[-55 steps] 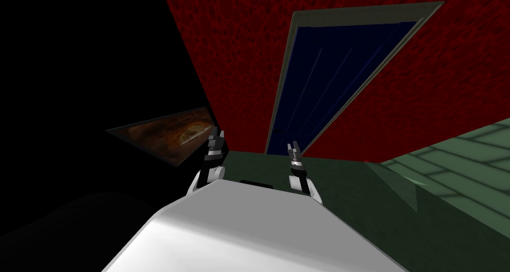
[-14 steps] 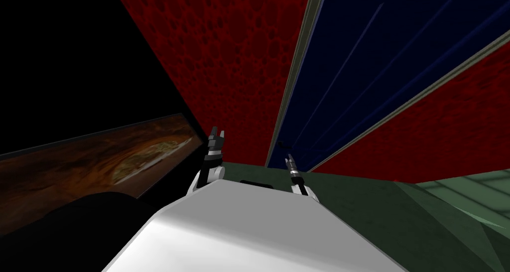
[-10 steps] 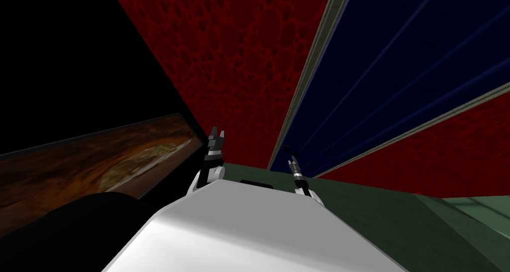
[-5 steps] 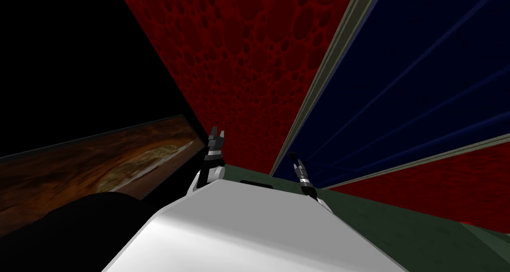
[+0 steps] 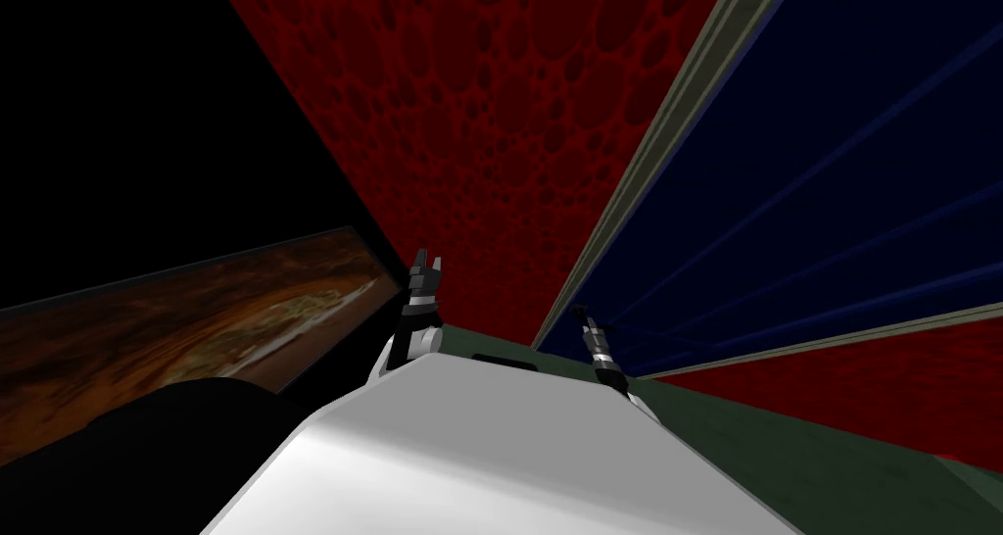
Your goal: Pull the door open
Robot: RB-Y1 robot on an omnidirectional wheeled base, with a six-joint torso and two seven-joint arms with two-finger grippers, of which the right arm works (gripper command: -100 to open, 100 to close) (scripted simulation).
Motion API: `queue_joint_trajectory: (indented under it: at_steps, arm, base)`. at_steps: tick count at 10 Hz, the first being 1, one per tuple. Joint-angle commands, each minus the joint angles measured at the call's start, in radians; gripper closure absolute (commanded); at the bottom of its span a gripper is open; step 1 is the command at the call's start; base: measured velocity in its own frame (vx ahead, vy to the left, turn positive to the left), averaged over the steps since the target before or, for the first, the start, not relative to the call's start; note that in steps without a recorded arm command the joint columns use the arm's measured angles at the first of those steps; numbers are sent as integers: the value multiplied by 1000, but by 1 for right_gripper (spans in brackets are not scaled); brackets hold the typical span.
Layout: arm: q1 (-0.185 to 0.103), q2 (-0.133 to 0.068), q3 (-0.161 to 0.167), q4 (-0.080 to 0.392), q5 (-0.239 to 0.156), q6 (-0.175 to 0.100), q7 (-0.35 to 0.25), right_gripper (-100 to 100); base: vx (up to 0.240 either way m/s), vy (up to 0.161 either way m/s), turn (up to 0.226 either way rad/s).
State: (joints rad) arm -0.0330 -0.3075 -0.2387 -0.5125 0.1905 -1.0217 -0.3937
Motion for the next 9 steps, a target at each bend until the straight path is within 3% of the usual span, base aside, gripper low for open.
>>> queue_joint_trajectory:
  at_steps: [1,5,9]
  arm:
    - [1,0,0,-1,0,3,0,100]
    - [1,0,0,-1,0,3,0,100]
    - [34,-35,18,6,36,-55,-53,100]
  base:
    - [-26,-4,-3]
    - [-6,-1,3]
    - [-167,-62,120]
